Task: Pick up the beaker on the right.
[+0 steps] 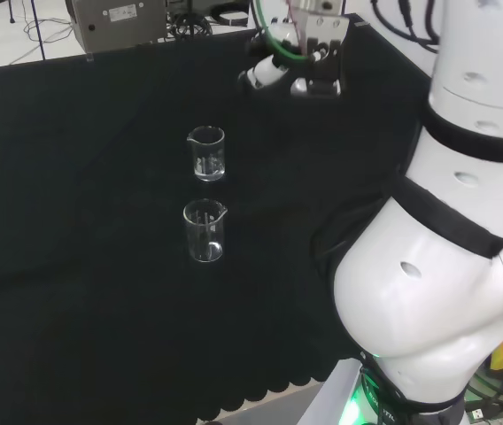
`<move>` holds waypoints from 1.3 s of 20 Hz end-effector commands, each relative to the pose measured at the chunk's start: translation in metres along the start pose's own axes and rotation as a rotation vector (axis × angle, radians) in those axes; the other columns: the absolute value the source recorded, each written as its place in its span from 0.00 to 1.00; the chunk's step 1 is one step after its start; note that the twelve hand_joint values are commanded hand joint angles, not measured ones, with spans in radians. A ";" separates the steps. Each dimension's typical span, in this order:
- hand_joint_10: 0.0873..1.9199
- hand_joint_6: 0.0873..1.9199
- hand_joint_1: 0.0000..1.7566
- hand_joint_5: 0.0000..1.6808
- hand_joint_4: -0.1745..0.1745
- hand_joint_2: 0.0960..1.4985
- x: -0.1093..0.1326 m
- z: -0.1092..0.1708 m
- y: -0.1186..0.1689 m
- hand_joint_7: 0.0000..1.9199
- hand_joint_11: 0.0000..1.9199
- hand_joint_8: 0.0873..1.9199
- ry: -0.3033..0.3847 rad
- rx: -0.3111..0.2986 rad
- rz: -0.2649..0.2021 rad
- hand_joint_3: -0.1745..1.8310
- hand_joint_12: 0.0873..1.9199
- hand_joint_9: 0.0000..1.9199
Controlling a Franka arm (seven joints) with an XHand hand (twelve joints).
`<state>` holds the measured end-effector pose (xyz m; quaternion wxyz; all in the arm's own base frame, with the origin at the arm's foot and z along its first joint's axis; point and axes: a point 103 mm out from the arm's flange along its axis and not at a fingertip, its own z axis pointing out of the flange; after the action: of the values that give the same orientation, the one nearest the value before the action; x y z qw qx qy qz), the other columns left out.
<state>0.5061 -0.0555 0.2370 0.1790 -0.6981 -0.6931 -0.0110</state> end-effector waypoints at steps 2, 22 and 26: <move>0.31 0.00 0.43 0.24 0.43 0.60 0.008 0.079 0.063 0.10 0.04 0.30 0.205 0.023 -0.153 0.00 0.72 0.20; 0.29 0.00 0.39 0.14 0.45 0.53 0.009 0.134 0.066 0.03 0.00 0.27 0.351 0.028 -0.345 0.00 0.70 0.10; 0.29 0.00 0.45 0.16 0.45 0.54 0.008 0.141 0.066 0.03 0.00 0.27 0.377 0.022 -0.343 0.00 0.69 0.10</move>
<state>0.5404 -0.0100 0.0994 0.3043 -0.5547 -0.7590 -0.1538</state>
